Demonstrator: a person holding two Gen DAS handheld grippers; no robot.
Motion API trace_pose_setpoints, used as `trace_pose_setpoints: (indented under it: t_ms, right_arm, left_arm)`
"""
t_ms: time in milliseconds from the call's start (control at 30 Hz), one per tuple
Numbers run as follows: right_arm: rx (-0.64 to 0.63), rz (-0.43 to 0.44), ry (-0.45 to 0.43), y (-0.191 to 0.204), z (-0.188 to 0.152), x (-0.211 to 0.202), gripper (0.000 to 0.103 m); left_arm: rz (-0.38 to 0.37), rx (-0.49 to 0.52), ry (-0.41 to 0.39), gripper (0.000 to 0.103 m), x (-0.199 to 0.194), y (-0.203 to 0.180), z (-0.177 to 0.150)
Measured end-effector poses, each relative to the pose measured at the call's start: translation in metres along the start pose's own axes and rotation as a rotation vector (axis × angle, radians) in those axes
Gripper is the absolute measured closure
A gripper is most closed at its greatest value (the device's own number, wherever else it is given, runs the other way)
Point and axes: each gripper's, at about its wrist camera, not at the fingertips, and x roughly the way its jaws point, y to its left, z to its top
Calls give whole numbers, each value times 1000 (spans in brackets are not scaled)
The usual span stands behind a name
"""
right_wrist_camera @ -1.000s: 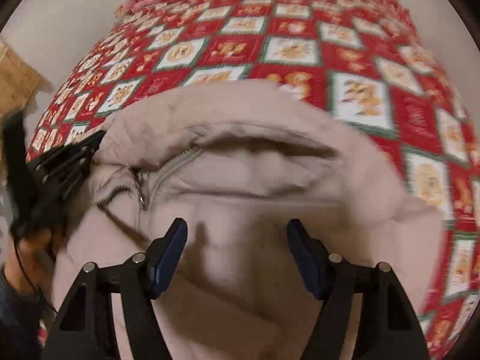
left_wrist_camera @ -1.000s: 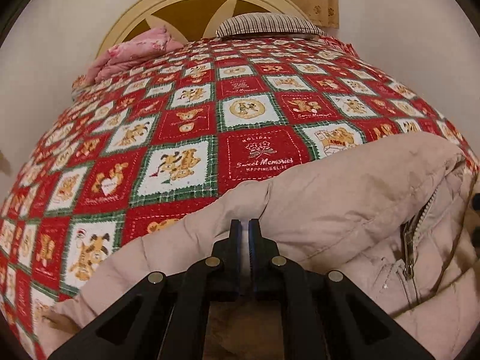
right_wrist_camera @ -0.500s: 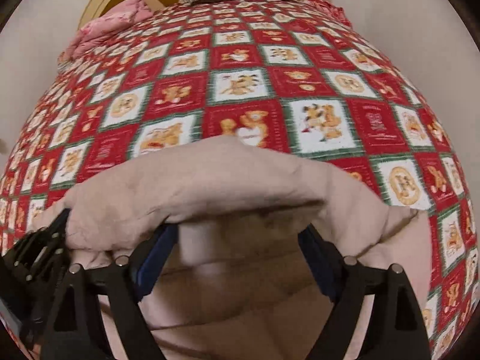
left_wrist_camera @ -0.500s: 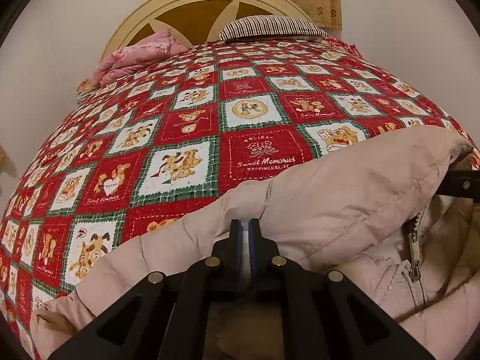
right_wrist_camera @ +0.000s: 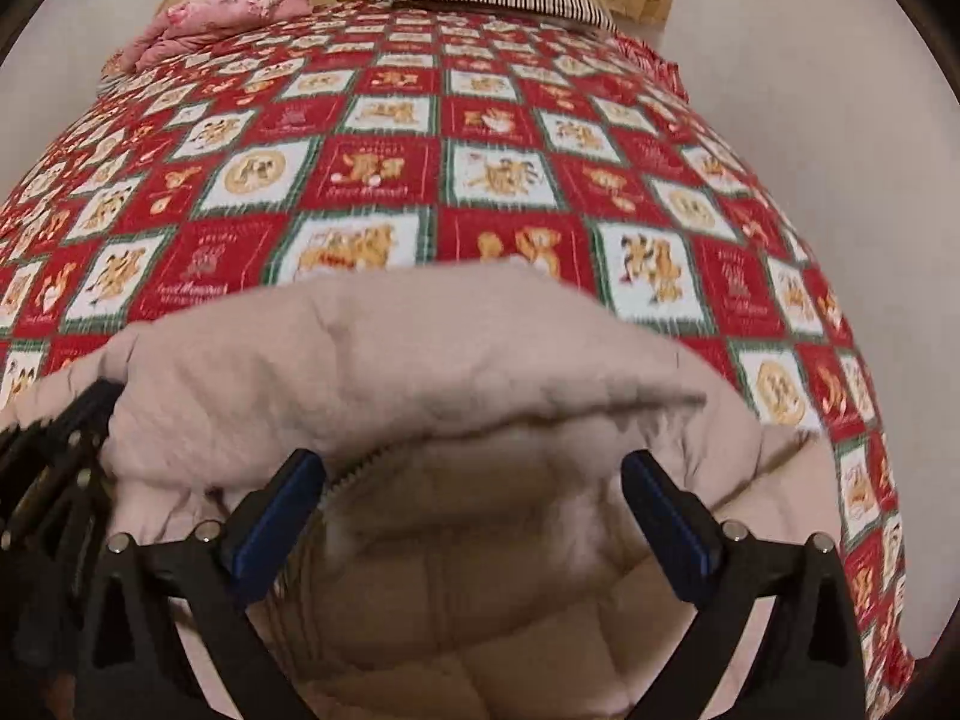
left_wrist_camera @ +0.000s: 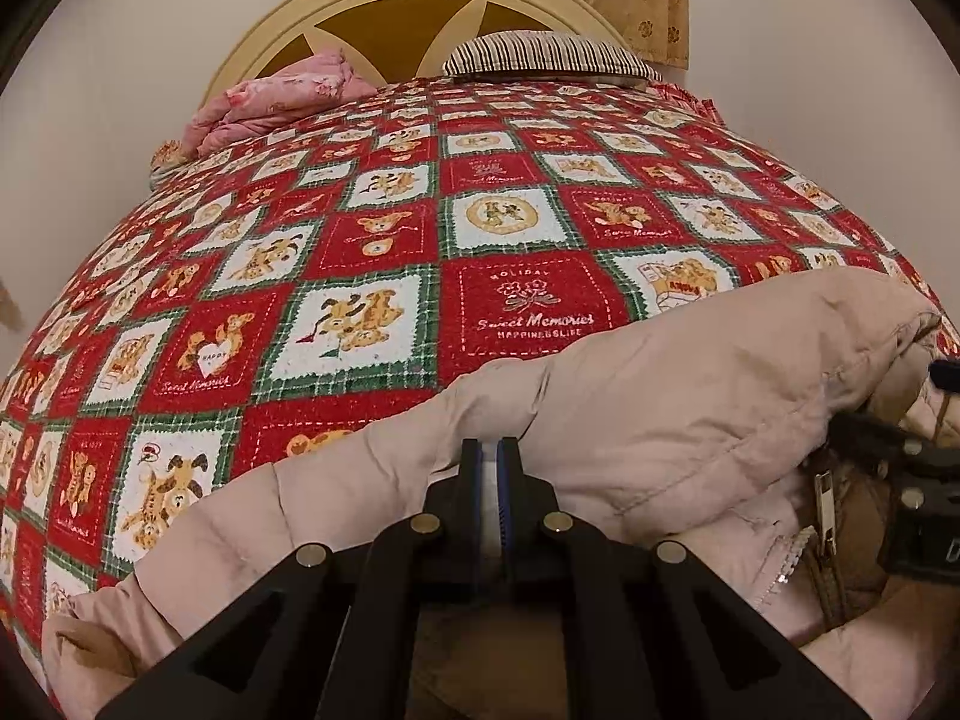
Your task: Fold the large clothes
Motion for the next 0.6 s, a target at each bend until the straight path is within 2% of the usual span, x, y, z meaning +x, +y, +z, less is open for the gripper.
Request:
trace_pose_setpoints:
  t_ms: [33, 167, 233, 433, 600]
  right_arm:
    - [-8, -19, -20, 0, 2, -1, 1]
    - [52, -53, -5, -14, 14, 5, 1]
    - [85, -48, 34, -33, 15, 7, 1]
    - [84, 26, 125, -86, -28, -6, 1]
    - [126, 14, 93, -117, -44, -24, 2]
  left_arm:
    - [2, 2, -1, 98, 0, 0, 0]
    - [-6, -5, -1, 98, 0, 1, -1]
    - [-7, -6, -1, 98, 0, 1, 0]
    - [-5, -5, -1, 98, 0, -1, 0]
    - [24, 15, -12, 98, -6, -2, 1]
